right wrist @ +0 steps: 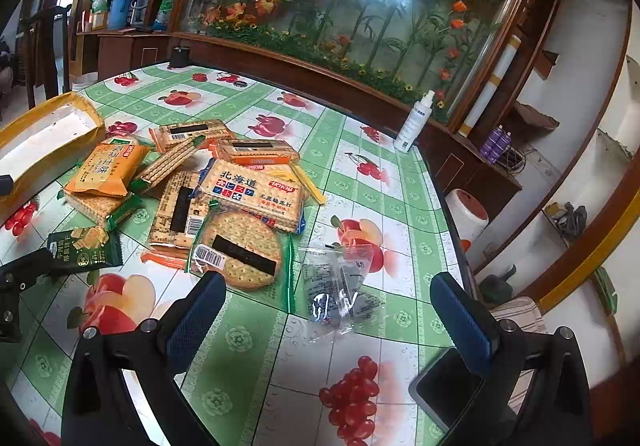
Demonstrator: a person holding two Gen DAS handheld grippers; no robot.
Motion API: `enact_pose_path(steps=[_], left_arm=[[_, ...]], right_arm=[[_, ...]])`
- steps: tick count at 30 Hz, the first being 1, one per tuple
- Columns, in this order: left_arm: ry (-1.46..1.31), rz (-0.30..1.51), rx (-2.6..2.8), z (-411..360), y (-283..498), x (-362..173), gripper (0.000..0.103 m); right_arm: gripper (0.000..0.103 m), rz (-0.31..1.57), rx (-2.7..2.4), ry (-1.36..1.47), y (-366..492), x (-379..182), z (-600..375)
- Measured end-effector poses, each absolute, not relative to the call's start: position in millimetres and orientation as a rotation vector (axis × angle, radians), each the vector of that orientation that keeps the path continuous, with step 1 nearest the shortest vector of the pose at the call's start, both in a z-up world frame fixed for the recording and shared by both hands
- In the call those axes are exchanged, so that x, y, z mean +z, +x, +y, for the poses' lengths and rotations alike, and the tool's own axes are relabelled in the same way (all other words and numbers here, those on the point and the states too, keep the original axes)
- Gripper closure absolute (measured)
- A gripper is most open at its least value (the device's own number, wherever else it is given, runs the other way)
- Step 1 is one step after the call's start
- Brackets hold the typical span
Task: Organize snacks
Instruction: 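Move the right tool toward the clear bag of dark snacks, then close the right tool on the clear bag of dark snacks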
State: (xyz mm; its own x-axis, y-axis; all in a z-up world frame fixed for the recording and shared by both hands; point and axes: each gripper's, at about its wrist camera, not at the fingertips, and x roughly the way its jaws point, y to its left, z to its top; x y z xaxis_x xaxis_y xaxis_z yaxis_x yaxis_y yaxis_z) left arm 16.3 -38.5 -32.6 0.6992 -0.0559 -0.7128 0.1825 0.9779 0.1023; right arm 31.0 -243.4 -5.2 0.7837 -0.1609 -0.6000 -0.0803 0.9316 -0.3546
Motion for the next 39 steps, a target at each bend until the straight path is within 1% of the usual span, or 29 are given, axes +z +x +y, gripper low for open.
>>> enact_pose_path(steps=[13, 20, 22, 32, 37, 39], left_arm=[[0.181, 0.813, -0.136, -38, 16, -39, 0.0], [0.157, 0.89, -0.176, -32, 27, -57, 0.0], [0.148, 0.912, -0.194, -34, 32, -63, 0.0], [0.144, 1.012, -0.232, -48, 56, -81, 0.0], [0.133, 1.023, -0.233, -48, 72, -80, 0.0], [0.134, 1.025, -0.235, -46, 78, -80, 0.0]], right_arm=[[0.0, 0.683, -0.033, -0.355, 27, -7, -249], [0.0, 0.838, 0.062, -0.008, 51, -36, -317], [0.0, 0.853, 0.068, 0.033, 55, -42, -328], [0.0, 0.899, 0.055, -0.017, 96, -59, -322], [0.002, 0.946, 0.06, -0.013, 112, -73, -323], [0.004, 0.962, 0.072, 0.006, 116, -79, -325]])
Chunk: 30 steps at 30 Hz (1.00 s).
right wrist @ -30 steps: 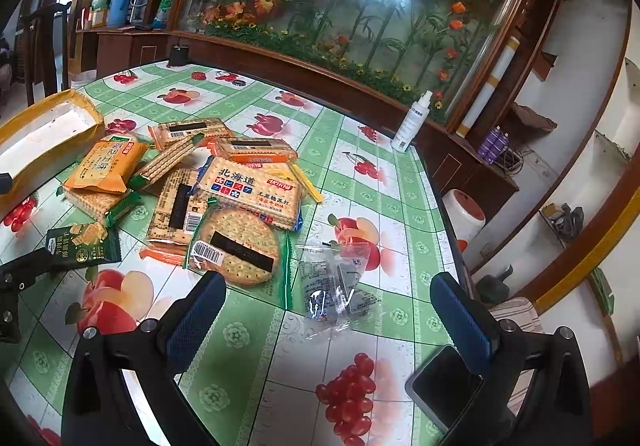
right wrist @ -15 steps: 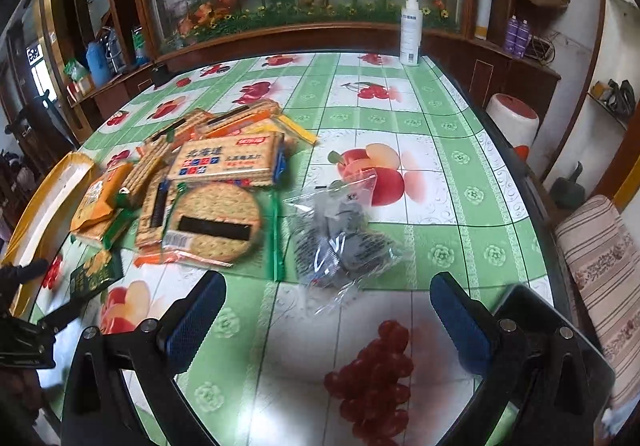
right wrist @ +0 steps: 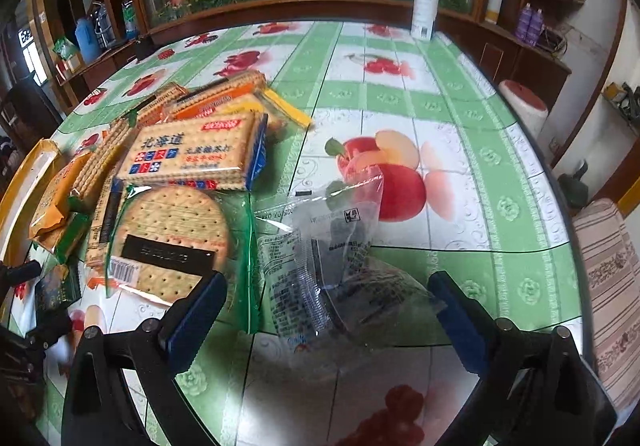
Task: Organize snacks
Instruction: 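Close the right tool on the clear bag of dark snacks, then lift the clear bag with the right tool toward the tray while the left tool grasps the dark green packet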
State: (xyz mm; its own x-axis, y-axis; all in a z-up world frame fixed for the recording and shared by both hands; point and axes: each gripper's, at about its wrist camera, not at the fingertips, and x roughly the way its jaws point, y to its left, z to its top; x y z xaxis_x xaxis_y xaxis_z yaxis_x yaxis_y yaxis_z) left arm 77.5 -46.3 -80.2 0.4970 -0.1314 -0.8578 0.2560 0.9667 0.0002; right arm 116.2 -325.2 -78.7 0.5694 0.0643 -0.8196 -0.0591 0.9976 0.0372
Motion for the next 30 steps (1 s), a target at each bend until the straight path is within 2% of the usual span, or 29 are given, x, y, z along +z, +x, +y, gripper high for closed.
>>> enact_pose_path(steps=[2, 5, 8, 9, 10, 11, 16, 19, 26, 27, 30], left_arm=[[0.141, 1.024, -0.248, -45, 80, -81, 0.0], [0.148, 1.011, -0.261, -45, 79, -81, 0.002], [0.152, 0.989, -0.281, -48, 75, -78, 0.015], [0.154, 0.98, -0.292, -50, 73, -76, 0.026], [0.156, 0.972, -0.3, -51, 72, -74, 0.044], [0.159, 0.966, -0.303, -52, 71, -72, 0.052], [0.14, 0.962, -0.313, -49, 71, -71, 0.055], [0.107, 0.957, -0.323, -44, 67, -69, 0.055], [0.063, 0.95, -0.34, -38, 54, -67, 0.056], [0.058, 0.943, -0.344, -38, 51, -66, 0.06], [0.038, 0.928, -0.359, -35, 44, -61, 0.064]], right_arm=[[0.007, 0.969, 0.089, 0.023, 118, -81, -327], [0.018, 0.976, 0.117, 0.054, 118, -84, -330], [0.029, 0.968, 0.102, 0.041, 117, -83, -333], [0.032, 0.966, 0.109, 0.049, 116, -82, -334], [0.033, 0.965, 0.115, 0.055, 115, -81, -335], [0.035, 0.965, 0.117, 0.055, 115, -81, -335], [0.043, 0.952, 0.121, 0.092, 108, -78, -340], [0.054, 0.94, 0.125, 0.126, 102, -76, -343], [0.055, 0.906, 0.121, 0.161, 79, -65, -347], [0.055, 0.9, 0.123, 0.162, 76, -63, -347], [0.055, 0.866, 0.135, 0.152, 63, -49, -342]])
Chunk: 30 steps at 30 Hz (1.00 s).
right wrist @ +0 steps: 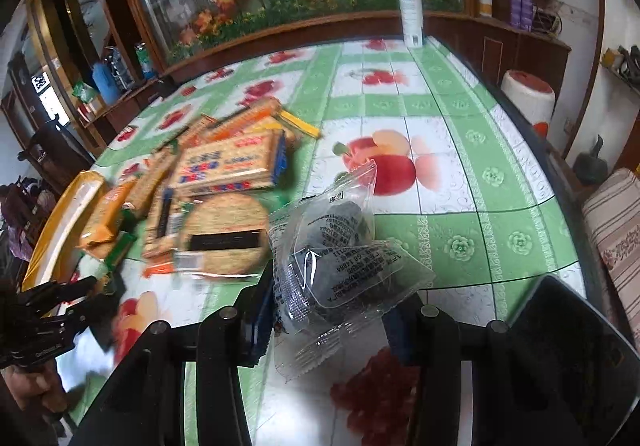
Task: Organize snacks
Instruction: 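Lift the clear bag with the right tool toward the tray while the left tool grasps the dark green packet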
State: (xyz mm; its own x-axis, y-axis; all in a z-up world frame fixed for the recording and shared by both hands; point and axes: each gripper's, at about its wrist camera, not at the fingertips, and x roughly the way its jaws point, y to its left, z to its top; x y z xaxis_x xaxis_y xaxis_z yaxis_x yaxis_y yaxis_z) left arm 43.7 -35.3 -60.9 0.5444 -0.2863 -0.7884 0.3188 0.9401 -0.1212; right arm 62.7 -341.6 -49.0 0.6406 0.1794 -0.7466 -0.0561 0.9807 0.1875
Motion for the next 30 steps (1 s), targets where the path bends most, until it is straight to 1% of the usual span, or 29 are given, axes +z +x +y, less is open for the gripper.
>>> enact_pose_path(steps=[1, 3, 4, 11, 15, 17, 18, 19, 20, 21, 24, 28, 30], left_arm=[[0.033, 0.923, -0.361, -34, 41, -59, 0.068], [0.018, 0.913, -0.375, -31, 36, -55, 0.095], [0.011, 0.912, -0.378, -29, 34, -54, 0.103], [-0.009, 0.908, -0.38, -19, 26, -55, 0.103], [0.005, 0.966, -0.415, -21, 27, -63, 0.103], [0.057, 0.946, -0.368, -27, 24, -60, 0.088], [0.084, 0.934, -0.347, -30, 22, -59, 0.058], [0.106, 0.921, -0.324, -33, 21, -58, 0.021], [0.121, 0.9, -0.298, -35, 20, -57, 0.014], [0.124, 0.871, -0.289, -35, 18, -55, 0.014], [0.106, 0.882, -0.298, -32, 22, -57, 0.014], [0.034, 0.937, -0.278, -21, 34, -64, 0.015], [0.003, 1.001, -0.277, -17, 42, -72, 0.015]], right_arm=[[0.055, 0.855, 0.141, 0.15, 58, -44, -339], [0.055, 0.833, 0.159, 0.146, 50, -33, -334], [0.055, 0.821, 0.17, 0.143, 46, -28, -331], [0.055, 0.769, 0.234, 0.118, 33, -3, -304], [0.055, 0.766, 0.272, 0.096, 30, 0, -288], [0.055, 0.763, 0.288, 0.092, 29, 1, -280], [0.055, 0.763, 0.294, 0.091, 29, 1, -277], [0.055, 0.762, 0.299, 0.091, 28, 1, -275], [0.055, 0.762, 0.302, 0.092, 28, 1, -274], [0.055, 0.765, 0.309, 0.095, 28, 0, -272], [0.055, 0.772, 0.321, 0.1, 27, -3, -270], [0.055, 0.77, 0.327, 0.113, 26, -4, -272], [0.055, 0.767, 0.329, 0.121, 25, -3, -274]])
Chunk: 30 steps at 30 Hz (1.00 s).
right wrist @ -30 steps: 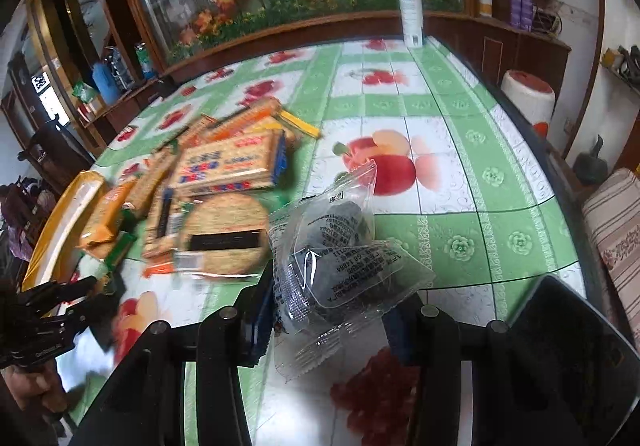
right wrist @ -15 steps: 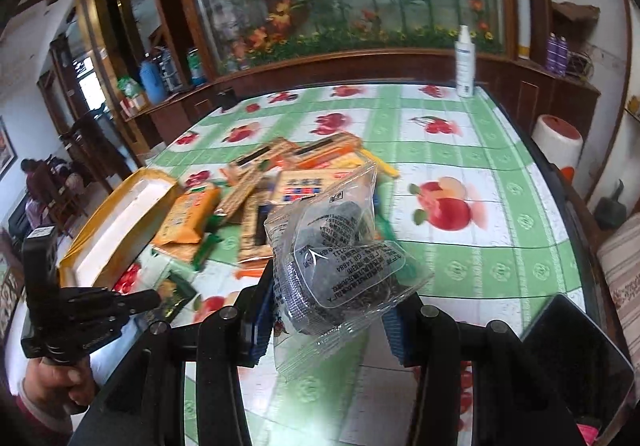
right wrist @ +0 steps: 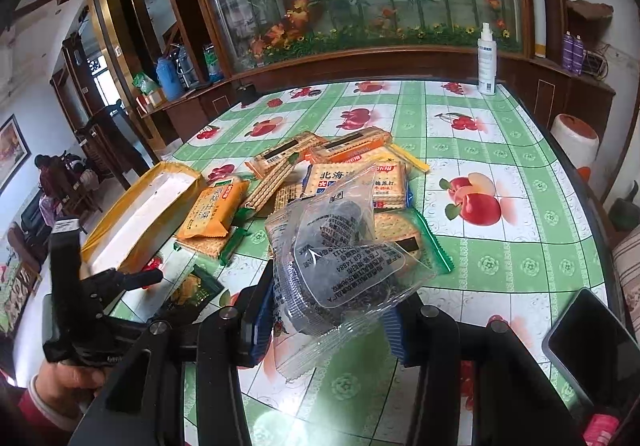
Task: Organize snacks
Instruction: 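Lift the clear bag with the right tool toward the tray while the left tool grasps the dark green packet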
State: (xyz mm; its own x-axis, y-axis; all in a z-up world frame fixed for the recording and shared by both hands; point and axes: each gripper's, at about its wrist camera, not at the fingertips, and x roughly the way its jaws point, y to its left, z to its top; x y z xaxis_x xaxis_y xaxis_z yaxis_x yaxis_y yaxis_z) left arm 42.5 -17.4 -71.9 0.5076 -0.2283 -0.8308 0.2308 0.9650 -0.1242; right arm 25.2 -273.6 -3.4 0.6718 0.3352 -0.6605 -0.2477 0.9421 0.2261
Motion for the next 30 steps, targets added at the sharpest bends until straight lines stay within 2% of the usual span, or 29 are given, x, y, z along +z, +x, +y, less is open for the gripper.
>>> enact_pose_path(steps=[6, 8, 9, 10, 17, 23, 30], left_arm=[[0.17, 1.006, -0.258, -42, 40, -76, 0.016], [0.164, 0.989, -0.253, -41, 39, -74, 0.034], [0.167, 0.981, -0.247, -41, 39, -72, 0.058], [0.173, 0.982, -0.237, -41, 39, -70, 0.06], [0.186, 0.94, -0.217, -35, 31, -69, 0.061], [0.134, 0.864, -0.214, -19, 13, -42, 0.061], [0.03, 0.758, -0.08, 48, -2, -2, 0.061]], right_arm=[[0.055, 0.759, 0.34, 0.15, 25, -3, -277], [0.055, 0.756, 0.342, 0.157, 25, -3, -277], [0.055, 0.754, 0.345, 0.163, 25, -3, -277], [0.055, 0.754, 0.346, 0.167, 25, -3, -277], [0.055, 0.738, 0.365, 0.183, 22, 0, -276], [0.055, 0.72, 0.408, 0.178, 22, 9, -262], [0.055, 0.722, 0.511, 0.163, 33, 14, -217]])
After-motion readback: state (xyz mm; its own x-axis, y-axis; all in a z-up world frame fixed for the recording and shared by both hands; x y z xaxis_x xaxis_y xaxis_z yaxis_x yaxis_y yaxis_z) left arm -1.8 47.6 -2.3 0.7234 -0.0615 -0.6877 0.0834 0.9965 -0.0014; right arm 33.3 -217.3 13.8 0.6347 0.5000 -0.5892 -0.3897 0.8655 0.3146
